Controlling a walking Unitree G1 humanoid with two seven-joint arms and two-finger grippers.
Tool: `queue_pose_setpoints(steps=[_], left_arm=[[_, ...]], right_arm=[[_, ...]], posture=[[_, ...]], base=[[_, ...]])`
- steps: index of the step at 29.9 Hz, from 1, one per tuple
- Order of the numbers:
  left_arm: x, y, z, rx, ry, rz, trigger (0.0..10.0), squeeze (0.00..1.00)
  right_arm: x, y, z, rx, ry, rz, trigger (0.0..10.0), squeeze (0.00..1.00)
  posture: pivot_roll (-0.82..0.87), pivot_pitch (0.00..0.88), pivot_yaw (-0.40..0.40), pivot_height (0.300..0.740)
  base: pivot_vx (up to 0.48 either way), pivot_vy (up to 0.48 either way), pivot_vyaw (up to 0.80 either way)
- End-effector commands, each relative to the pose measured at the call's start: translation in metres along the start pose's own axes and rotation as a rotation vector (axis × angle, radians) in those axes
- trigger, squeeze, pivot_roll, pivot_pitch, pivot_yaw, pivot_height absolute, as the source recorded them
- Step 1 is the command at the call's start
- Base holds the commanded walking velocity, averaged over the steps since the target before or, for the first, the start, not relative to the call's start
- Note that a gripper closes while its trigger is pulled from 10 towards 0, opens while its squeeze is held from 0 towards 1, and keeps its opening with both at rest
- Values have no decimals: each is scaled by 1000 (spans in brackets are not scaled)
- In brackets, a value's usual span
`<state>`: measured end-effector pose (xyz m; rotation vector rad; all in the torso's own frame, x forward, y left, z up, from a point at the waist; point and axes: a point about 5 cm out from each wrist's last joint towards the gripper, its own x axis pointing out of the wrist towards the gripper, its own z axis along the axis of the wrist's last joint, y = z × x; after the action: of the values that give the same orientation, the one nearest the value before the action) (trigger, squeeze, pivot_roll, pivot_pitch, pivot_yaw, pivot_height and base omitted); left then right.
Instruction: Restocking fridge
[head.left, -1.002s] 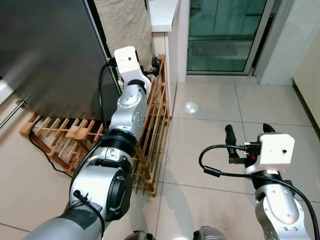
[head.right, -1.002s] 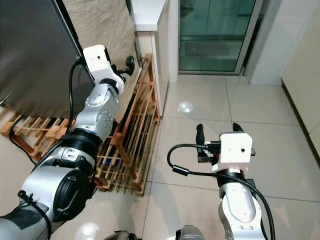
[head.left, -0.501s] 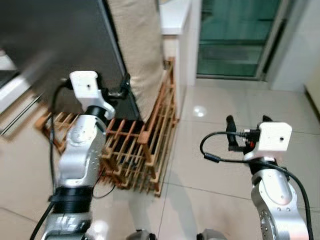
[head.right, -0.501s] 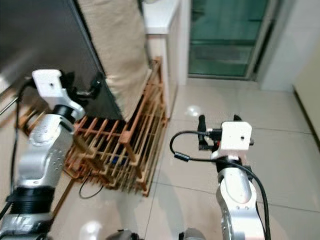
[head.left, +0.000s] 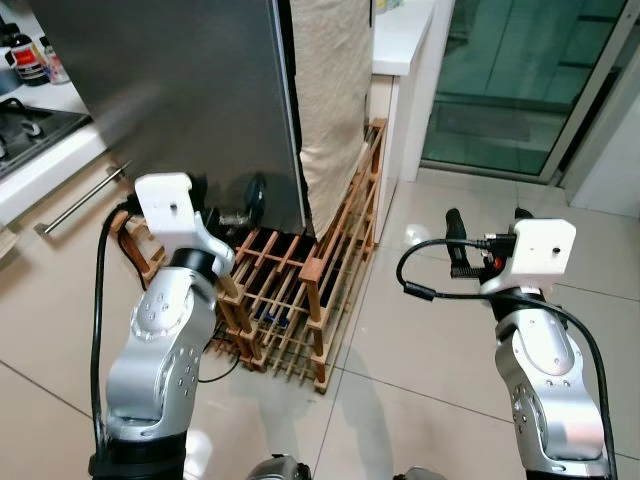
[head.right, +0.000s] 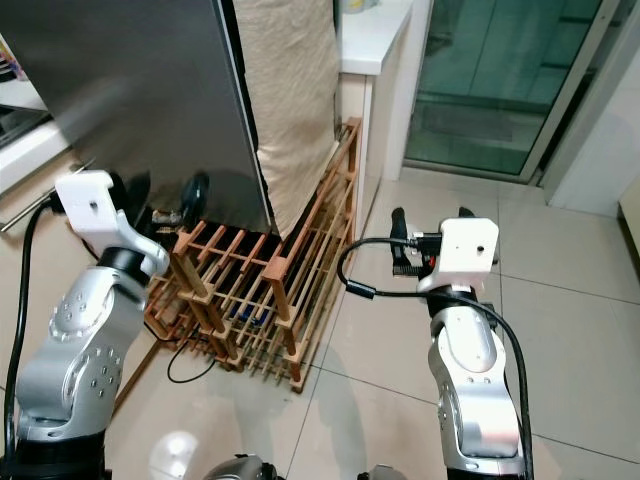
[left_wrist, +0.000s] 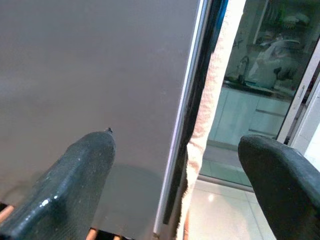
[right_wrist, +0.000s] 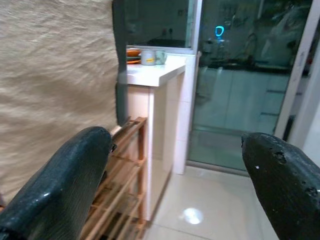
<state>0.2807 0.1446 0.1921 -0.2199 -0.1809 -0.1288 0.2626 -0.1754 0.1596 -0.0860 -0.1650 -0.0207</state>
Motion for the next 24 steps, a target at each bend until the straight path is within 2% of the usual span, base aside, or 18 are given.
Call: queue_pose_setpoints(steps=[1, 3, 5, 6, 8, 12, 14, 16, 17, 21, 24], left_arm=[[0, 1, 2, 21, -15, 16, 10000, 0], [-1, -2, 5, 29, -35, 10, 10000, 0], [-5, -5, 19, 38, -128, 17, 10000, 0], [-5, -5, 19, 38, -128, 17, 10000, 0], [-1, -9, 34, 43, -198, 44, 10000, 0], [5, -19, 42, 72, -246, 13, 10000, 0], [9, -26, 41, 23, -244, -49, 10000, 0], [10, -28, 43, 16, -252, -63, 10000, 0], [15, -33, 49, 13, -285, -80, 10000, 0], [22, -36, 57, 24, -318, -62, 10000, 0], [25, -33, 55, 31, -303, -21, 10000, 0]], right_arm=[[1, 2, 14, -27, -68, 6, 10000, 0], [1, 1, 22, -42, -106, 4, 10000, 0], [-3, 1, 50, -95, -238, 17, 10000, 8], [-3, 1, 50, -95, -238, 17, 10000, 8], [-5, -4, 66, -108, -297, -8, 10000, 12], [2, -7, 77, -111, -332, -33, 10000, 16], [7, -4, 83, -115, -356, -16, 10000, 16], [8, -3, 84, -115, -357, -13, 10000, 16], [11, -1, 84, -118, -357, 0, 10000, 12], [13, 3, 85, -117, -360, 20, 10000, 12], [15, 7, 84, -120, -356, 38, 10000, 8]], posture=[[-46, 0, 57, 711], [-56, 0, 50, 711], [-70, 0, 38, 711], [-70, 0, 38, 711], [-80, 0, 16, 711], [-87, 0, 14, 711], [-84, 0, 11, 711], [-84, 0, 11, 711], [-85, 0, 12, 711], [-87, 0, 15, 711], [-89, 0, 17, 711]], base=[[0, 0, 0], [0, 0, 0], [0, 0, 0], [0, 0, 0], [0, 0, 0], [0, 0, 0], [231, 0, 0], [480, 0, 0], [480, 0, 0], [480, 0, 0], [475, 0, 0]])
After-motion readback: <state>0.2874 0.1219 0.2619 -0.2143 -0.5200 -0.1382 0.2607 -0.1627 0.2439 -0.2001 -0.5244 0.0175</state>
